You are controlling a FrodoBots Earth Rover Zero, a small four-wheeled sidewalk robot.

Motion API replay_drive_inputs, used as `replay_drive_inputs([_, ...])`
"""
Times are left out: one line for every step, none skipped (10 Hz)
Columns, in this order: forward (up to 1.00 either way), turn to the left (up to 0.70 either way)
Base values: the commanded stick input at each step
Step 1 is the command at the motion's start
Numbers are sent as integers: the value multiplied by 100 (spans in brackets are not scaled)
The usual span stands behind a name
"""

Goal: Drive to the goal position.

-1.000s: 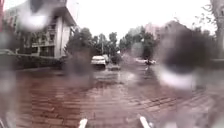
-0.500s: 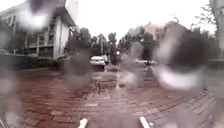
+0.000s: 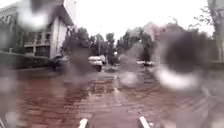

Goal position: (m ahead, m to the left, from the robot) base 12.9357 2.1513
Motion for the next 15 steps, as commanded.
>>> replay_drive_inputs([70,0])
replay_drive_inputs([70,0])
replay_drive_inputs([70,0])
replay_drive_inputs([70,0])
replay_drive_inputs([70,0])
replay_drive_inputs([70,0])
replay_drive_inputs([70,0])
replay_drive_inputs([70,0])
replay_drive_inputs([70,-12])
replay_drive_inputs([70,-14])
replay_drive_inputs([70,-14])
replay_drive_inputs([70,-14])
replay_drive_inputs([70,0])
replay_drive_inputs([70,0])
replay_drive_inputs([70,0])
